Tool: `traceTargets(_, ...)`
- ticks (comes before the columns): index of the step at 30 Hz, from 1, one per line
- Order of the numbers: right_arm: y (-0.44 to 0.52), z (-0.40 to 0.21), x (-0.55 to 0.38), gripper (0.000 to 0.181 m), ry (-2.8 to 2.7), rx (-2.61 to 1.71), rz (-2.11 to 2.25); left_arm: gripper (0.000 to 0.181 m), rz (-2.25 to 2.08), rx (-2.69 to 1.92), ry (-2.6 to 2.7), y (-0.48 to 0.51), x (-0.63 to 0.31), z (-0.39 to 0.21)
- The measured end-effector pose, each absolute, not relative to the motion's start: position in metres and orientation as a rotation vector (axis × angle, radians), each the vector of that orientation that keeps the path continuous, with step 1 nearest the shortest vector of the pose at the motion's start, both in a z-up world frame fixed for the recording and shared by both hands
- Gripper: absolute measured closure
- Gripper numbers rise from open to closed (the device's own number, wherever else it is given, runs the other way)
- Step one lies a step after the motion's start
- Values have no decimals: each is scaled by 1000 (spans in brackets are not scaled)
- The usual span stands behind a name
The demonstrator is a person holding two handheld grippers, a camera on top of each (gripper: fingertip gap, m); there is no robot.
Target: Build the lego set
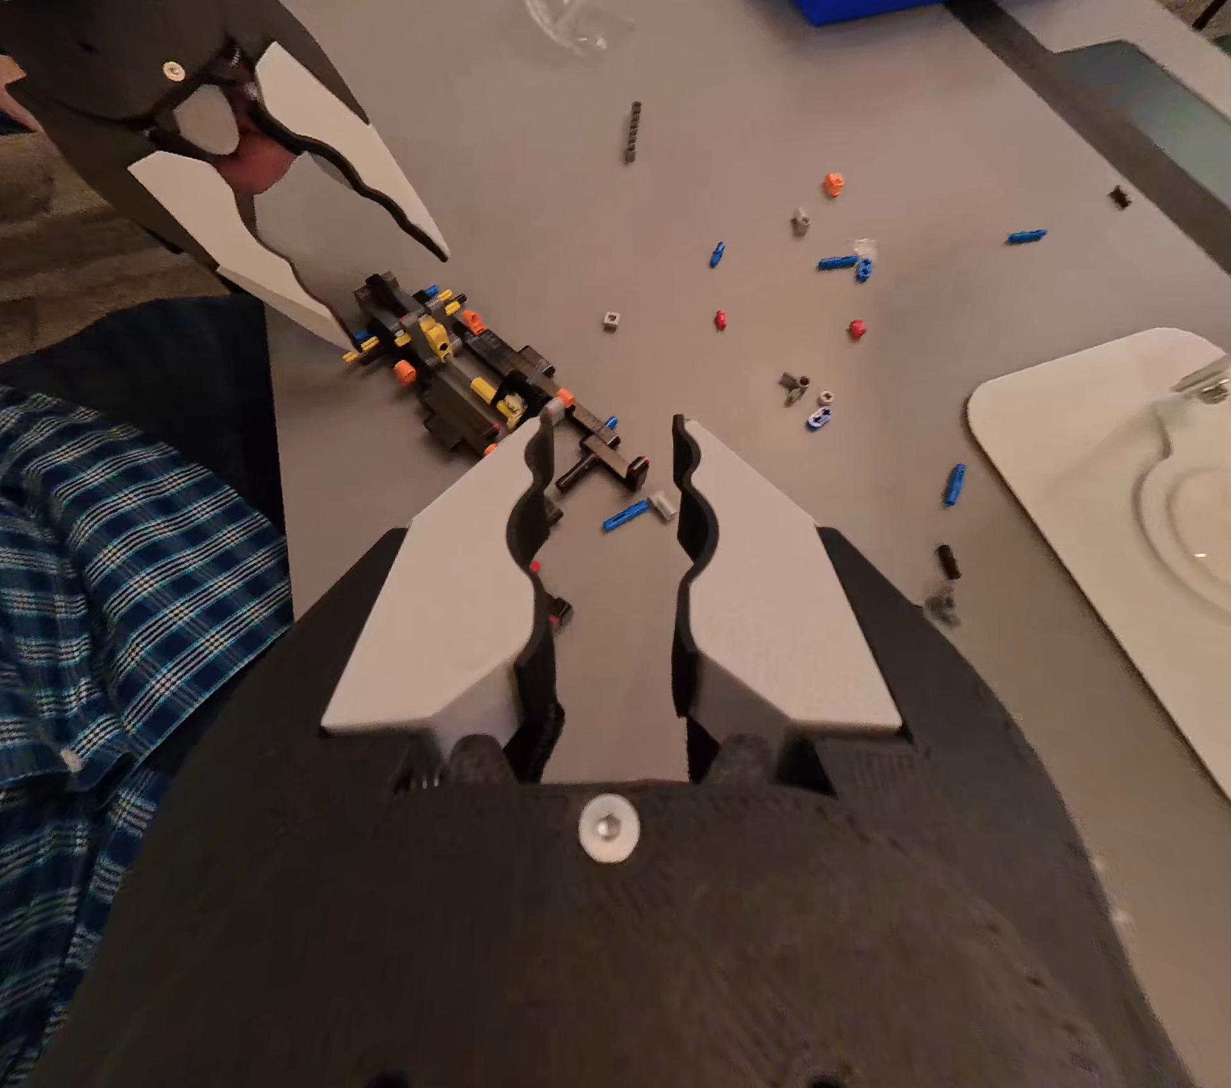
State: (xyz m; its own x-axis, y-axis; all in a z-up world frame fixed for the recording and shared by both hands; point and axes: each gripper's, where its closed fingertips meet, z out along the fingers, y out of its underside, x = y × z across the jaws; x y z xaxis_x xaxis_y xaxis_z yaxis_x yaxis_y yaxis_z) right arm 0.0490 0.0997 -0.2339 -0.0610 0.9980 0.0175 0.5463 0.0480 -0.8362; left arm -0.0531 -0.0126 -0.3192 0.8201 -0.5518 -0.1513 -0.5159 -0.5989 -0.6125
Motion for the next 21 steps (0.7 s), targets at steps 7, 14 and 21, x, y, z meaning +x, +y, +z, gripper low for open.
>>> traceTargets(7, 74, -262, 56, 152, -1863, -1497, 857, 113, -77, -2350, 797, -10, -53, -328)
traceTargets(14, 61, -274, 56, 153, -1949, -1419, 823, 118, -75, -2380, 815, -6, -51, -339)
traceTargets(21, 48, -282, 54, 153, -2033, -1285, 718, 137, -75, -2390, 783, -2, -50, -341)
